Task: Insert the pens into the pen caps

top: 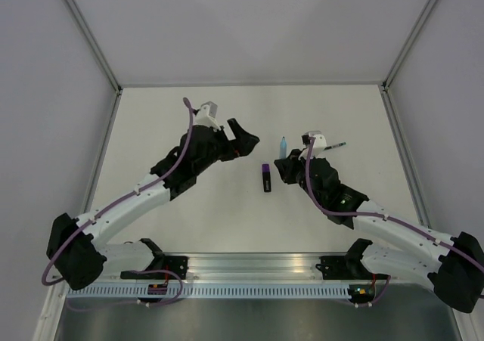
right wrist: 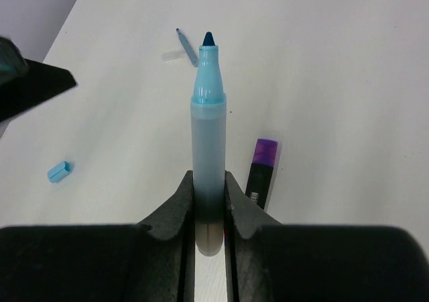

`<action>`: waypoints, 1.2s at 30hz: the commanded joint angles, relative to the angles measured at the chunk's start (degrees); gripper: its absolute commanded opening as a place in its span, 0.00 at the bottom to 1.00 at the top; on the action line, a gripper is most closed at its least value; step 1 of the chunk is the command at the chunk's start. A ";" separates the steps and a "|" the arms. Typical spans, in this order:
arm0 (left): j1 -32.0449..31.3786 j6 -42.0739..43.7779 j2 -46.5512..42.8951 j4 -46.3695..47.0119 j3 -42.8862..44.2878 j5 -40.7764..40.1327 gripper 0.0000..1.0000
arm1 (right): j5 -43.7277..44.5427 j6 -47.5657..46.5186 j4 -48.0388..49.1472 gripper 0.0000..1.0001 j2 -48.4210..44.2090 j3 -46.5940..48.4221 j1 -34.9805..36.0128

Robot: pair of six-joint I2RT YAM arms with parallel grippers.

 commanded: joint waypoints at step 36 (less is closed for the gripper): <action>47.94 -65.43 2.74 -46.85 -12.53 -5.68 0.77 | 1.67 1.66 -1.62 0.00 -1.77 1.71 -0.51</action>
